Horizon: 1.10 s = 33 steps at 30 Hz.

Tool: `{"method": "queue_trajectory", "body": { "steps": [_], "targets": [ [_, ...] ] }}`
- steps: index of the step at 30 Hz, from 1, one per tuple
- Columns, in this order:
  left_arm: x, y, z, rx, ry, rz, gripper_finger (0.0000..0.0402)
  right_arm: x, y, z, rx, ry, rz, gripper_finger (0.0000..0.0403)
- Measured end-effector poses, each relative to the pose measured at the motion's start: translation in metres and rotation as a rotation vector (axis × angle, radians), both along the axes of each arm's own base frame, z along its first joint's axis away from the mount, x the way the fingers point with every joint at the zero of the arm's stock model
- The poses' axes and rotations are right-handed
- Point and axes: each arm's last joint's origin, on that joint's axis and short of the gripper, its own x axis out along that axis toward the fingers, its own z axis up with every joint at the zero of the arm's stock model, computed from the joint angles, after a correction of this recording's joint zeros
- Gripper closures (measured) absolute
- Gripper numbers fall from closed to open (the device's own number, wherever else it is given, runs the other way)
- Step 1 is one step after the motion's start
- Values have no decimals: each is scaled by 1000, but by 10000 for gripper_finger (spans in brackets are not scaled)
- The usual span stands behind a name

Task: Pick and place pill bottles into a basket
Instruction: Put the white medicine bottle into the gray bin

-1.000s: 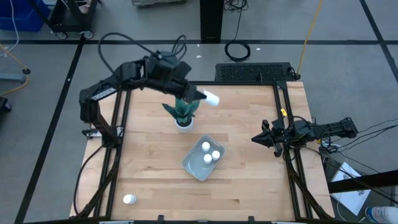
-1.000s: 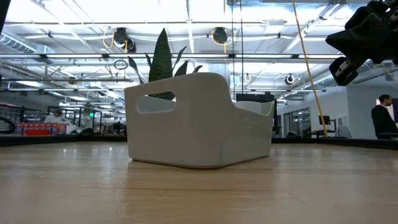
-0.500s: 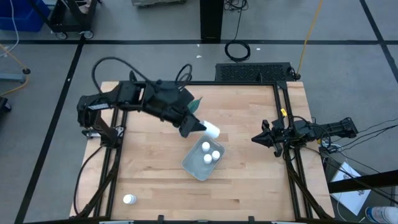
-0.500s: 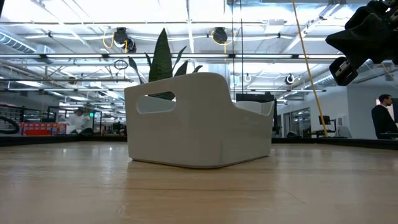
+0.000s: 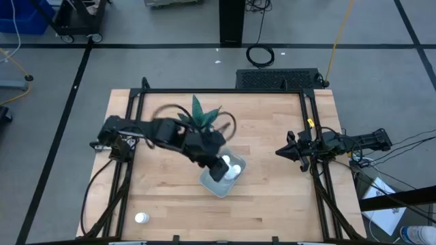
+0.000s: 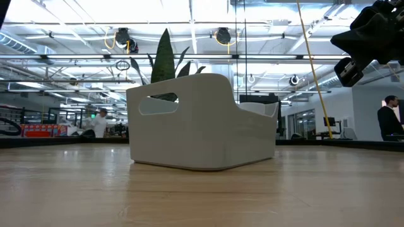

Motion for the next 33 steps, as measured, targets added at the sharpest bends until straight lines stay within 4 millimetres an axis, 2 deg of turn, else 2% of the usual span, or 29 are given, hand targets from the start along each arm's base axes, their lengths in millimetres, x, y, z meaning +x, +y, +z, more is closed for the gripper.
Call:
{"method": "queue_trajectory", "body": {
  "steps": [8,22,29,33],
  "targets": [
    [9,-6,-45,134,272,-97,236,0,0,0,0,0,0,394],
    [49,-9,-110,249,403,-252,229,0,0,0,0,0,0,394],
    [54,-1,-120,296,424,-293,237,0,0,0,0,0,-1,394],
    [49,2,-123,327,483,-333,237,0,0,0,0,0,0,394]
  ]
}}
